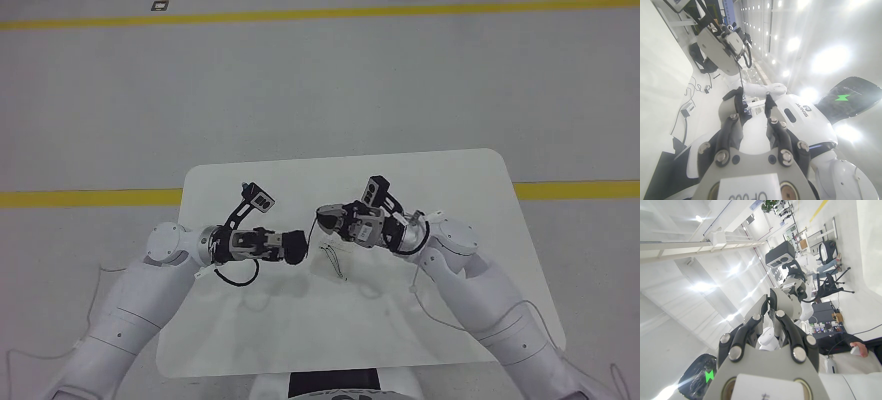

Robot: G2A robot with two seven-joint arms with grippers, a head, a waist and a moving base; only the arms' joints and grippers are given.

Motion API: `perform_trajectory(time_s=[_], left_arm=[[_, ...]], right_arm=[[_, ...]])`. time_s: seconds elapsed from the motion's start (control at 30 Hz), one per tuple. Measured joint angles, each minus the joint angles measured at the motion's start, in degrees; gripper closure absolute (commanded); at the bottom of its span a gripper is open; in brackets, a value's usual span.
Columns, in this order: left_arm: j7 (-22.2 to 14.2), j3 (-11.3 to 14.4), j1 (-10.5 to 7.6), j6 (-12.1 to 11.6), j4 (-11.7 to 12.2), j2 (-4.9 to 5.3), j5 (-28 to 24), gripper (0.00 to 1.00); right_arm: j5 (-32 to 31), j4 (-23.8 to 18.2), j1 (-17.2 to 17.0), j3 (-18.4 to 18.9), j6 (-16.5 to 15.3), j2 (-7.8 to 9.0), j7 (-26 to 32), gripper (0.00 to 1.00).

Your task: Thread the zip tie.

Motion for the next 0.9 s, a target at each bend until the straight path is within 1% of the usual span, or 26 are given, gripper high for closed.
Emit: perform_trajectory(time_s=[0.07,0.23,0.33,0.4,0.47,0.77,0.83,0.9], left_arm=[[0.0,0.0,0.00,0.0,0.0,0.00,0.0,0.00],[0.0,0.0,0.00,0.0,0.0,0.00,0.0,0.00],[0.0,0.0,0.00,0.0,0.0,0.00,0.0,0.00],[0.0,0.0,0.00,0.0,0.0,0.00,0.0,0.00],[0.0,0.0,0.00,0.0,0.0,0.00,0.0,0.00],[0.0,0.0,0.00,0.0,0.0,0.00,0.0,0.00],[0.7,-0.1,0.22,0.0,-0.1,-0.08,-0.1,0.00],[3.5,-0.6,0.80,0.0,-0.8,-0.36,0.5,0.00]], right_arm=[[-0.8,-0.6,-0.7,0.9,-1.5,0.12,-0.9,1.00],[-3.8,-2.6,-2.8,3.5,-6.7,0.42,-4.0,1.00],[-6.6,-4.0,-4.1,4.6,-10.2,0.51,-6.7,1.00],[-10.2,-5.2,-4.6,5.0,-12.6,0.58,-9.1,1.00],[-12.4,-5.7,-4.8,5.0,-13.3,0.60,-9.9,1.00],[-12.5,-5.7,-4.9,5.0,-13.4,0.58,-10.3,1.00],[-13.5,-6.4,-5.1,5.0,-14.6,0.48,-11.4,1.00],[-15.3,-6.9,-5.7,4.9,-17.7,0.36,-12.6,1.00]])
